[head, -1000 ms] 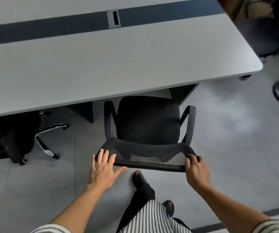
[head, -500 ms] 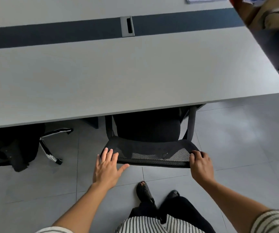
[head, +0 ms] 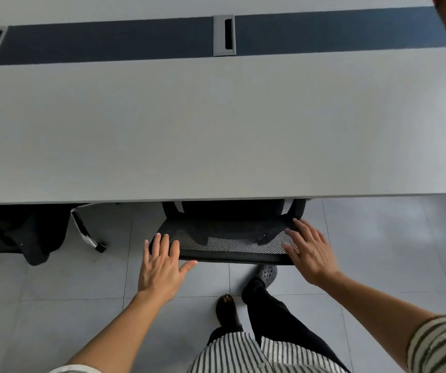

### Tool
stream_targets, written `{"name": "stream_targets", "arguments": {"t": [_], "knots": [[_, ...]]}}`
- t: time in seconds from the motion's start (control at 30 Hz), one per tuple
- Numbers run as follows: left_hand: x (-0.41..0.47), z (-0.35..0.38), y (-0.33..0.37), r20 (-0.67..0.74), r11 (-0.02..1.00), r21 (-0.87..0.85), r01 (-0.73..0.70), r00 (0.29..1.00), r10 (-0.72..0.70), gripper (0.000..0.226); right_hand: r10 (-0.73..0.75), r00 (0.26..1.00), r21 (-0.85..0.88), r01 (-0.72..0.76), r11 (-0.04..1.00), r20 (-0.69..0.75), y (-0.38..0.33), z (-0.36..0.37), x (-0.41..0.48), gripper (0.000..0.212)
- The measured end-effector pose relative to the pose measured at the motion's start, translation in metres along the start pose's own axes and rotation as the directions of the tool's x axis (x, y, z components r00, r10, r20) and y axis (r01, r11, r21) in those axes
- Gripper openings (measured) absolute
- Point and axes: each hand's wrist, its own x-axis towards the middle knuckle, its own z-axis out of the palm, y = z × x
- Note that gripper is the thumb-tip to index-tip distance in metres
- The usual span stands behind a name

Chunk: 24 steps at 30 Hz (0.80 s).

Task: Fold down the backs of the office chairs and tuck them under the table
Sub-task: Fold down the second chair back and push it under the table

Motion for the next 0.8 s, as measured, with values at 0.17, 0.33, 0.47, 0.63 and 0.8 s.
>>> {"name": "stream_targets", "arguments": {"t": [0.17, 0.33, 0.47, 0.63, 0.8], "knots": [[0.009, -0.011, 0.000, 0.036, 1.000, 0.014, 0.004, 0.999, -0.005, 0.091, -0.162, 0.981, 0.012, 0.161, 0.987, 0.108, 0.007, -0.012, 0.004, 0.064], [0.016, -0.019, 0.001, 0.055, 1.000, 0.029, -0.010, 0.998, 0.009, 0.092, -0.269, 0.954, -0.062, 0.279, 0.958, 0.133, 0.018, -0.012, 0.019, 0.054], [0.013, -0.019, 0.006, 0.102, 1.000, 0.001, -0.018, 0.995, 0.018, 0.091, -0.276, 0.958, -0.116, 0.284, 0.952, 0.083, 0.022, -0.011, 0.020, 0.046], [0.008, -0.021, 0.001, 0.123, 0.999, -0.017, -0.034, 0.992, 0.036, 0.095, -0.126, 0.987, -0.145, 0.139, 0.980, 0.099, 0.008, -0.006, 0.007, 0.055], [0.002, -0.033, 0.004, 0.136, 0.991, 0.034, -0.131, 0.983, 0.126, 0.074, 0.122, 0.983, -0.151, -0.101, 0.983, 0.136, -0.006, -0.006, -0.010, 0.055]]}}
